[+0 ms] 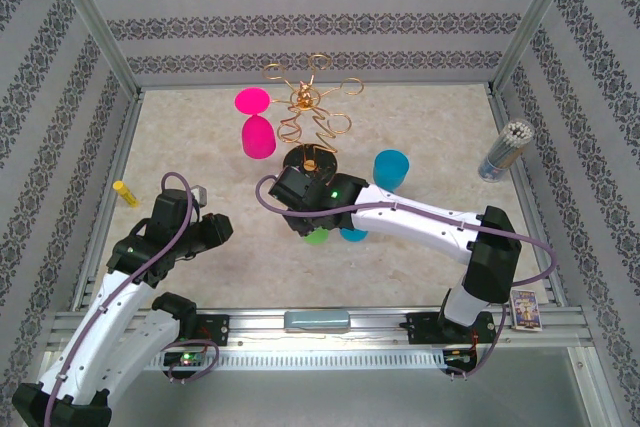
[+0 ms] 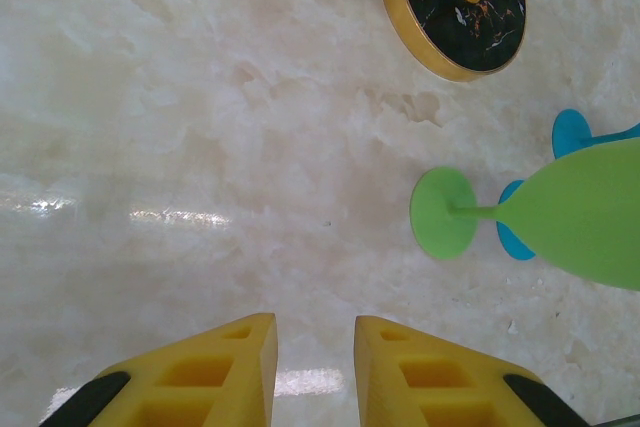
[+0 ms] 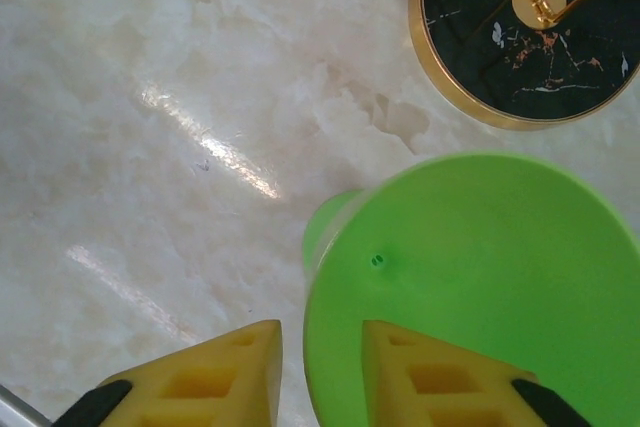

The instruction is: Take the wine glass off the wine glass rack

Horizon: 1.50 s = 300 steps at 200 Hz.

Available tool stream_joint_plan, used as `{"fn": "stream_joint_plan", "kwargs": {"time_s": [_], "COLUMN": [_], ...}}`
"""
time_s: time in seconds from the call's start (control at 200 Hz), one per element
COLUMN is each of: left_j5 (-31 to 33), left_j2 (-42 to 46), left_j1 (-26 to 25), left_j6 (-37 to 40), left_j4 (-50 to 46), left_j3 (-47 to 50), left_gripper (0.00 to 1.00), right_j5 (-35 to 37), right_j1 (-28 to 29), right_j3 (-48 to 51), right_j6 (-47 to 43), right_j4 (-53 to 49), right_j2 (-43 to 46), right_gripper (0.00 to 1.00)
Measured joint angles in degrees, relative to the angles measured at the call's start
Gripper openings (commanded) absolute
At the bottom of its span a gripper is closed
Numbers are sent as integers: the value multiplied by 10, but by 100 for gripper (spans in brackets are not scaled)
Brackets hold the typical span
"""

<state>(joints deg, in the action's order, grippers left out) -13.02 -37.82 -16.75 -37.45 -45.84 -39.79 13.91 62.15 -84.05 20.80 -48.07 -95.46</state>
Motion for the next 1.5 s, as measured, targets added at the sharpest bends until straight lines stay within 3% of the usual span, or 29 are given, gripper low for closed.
{"fn": "stream_joint_plan", "kwargs": {"time_s": [0.465,0.809,1.124,1.499], "left_j5": [0,-9,-92,-199], "left_j2": [-33,-129,-256,-384], "left_j1": [0,0,61,130], "left_j6": [3,22,14,-51], "left_j4": [0,19,89,198], "left_j3": [-28,-174,-308,-379], "left_gripper": [30,36,40,46], "right_j5": [-1,-117,-242,-326], "right_j1": [0,-82,-165,-216], "right_j3": [-62,-220,-341,-377], "right_j6": [-2,-2,-2,0], "right_j4": [-24,-28,-23,-23], "right_j2": [38,78,8,-46], "right_gripper": [37,38,40,40]}}
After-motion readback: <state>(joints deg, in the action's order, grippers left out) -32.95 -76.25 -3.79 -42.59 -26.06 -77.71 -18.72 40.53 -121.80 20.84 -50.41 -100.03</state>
